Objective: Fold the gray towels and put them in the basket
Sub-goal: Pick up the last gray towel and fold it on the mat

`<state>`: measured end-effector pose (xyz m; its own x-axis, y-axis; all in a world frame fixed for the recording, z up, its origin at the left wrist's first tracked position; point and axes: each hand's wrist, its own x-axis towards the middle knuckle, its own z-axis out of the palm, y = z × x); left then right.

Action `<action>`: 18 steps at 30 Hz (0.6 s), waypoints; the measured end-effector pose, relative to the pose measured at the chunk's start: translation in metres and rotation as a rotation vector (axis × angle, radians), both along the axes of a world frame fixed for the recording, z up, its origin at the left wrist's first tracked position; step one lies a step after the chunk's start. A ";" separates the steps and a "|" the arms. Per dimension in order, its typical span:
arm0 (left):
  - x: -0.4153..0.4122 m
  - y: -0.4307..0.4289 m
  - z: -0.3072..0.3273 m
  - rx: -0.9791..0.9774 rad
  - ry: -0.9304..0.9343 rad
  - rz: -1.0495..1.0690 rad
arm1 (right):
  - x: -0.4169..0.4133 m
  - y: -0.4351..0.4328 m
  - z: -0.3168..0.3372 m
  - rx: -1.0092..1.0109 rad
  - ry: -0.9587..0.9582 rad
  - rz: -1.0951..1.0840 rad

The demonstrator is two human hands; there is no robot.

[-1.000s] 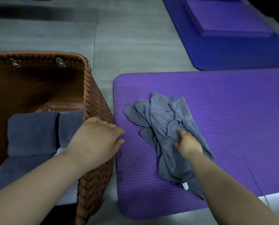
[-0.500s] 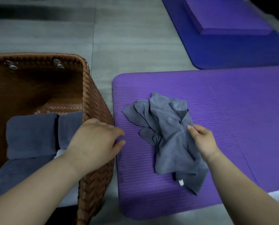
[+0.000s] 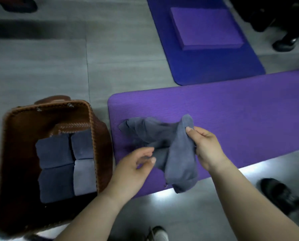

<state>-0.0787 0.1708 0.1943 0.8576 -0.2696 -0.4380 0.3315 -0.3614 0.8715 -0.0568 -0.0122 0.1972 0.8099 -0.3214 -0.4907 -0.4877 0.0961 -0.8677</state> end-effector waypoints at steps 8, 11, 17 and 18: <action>0.033 -0.041 0.207 -0.059 0.034 -0.050 | -0.002 0.016 0.224 0.015 -0.018 0.074; 0.051 -0.038 0.265 -0.089 -0.041 -0.067 | -0.006 0.010 0.288 -0.131 -0.070 0.028; 0.080 -0.052 0.376 -0.117 -0.181 -0.269 | -0.016 -0.023 0.380 -0.760 -0.162 0.192; 0.082 -0.059 0.392 -0.102 -0.187 -0.284 | -0.016 -0.029 0.392 -0.674 -0.185 0.224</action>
<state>0.0028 0.1116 0.5864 0.8052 -0.5427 -0.2391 0.0614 -0.3246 0.9438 -0.0729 -0.0415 0.5896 0.9418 -0.3228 -0.0937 -0.2732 -0.5726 -0.7730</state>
